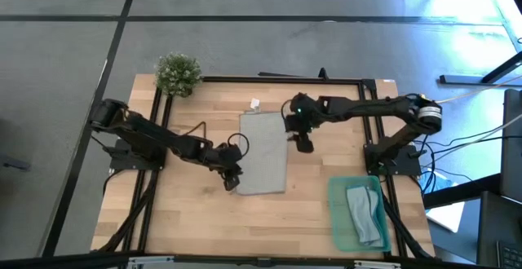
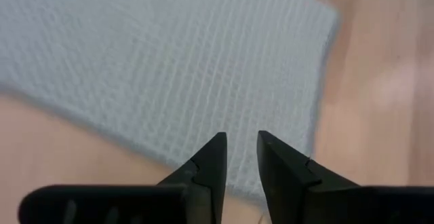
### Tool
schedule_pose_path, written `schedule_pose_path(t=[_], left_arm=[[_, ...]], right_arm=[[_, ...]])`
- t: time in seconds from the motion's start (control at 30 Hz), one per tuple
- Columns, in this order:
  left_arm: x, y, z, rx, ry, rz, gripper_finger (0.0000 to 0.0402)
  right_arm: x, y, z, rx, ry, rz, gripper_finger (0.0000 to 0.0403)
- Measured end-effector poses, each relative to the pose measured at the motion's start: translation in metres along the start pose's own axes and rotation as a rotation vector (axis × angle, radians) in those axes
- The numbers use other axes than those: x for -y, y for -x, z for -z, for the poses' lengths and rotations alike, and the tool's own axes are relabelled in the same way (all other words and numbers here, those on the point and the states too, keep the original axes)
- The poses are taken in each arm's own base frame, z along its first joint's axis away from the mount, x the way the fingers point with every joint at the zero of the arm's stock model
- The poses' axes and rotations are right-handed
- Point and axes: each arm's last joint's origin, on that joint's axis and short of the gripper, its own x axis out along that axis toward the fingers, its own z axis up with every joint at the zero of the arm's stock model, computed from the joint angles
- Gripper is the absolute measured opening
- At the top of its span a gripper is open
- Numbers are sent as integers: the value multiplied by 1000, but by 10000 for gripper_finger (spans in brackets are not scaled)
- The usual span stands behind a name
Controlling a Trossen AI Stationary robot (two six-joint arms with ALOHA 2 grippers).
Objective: Roll microfiber towels into tight, uniform cylinder then place into a basket
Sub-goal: Roll the gray towel
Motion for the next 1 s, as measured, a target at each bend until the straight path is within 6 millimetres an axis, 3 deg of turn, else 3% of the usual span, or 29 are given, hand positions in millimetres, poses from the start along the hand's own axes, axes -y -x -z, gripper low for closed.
schedule_pose_path(t=[0.17, 0.47, 0.8, 1.0], left_arm=[[1, 28, -6, 75, -9, -27, 78], [4, 60, -7, 157, -71, -51, 78], [-1, 61, -4, 125, -84, -87, 78], [1, 61, -3, 95, -86, -49, 78]], right_arm=[[-37, -4, -3, -5, 101, -135, 163], [-95, -38, -1, 29, 273, -249, 163], [-126, -71, -1, 56, 366, -312, 163], [-132, -86, 3, 44, 384, -313, 163]])
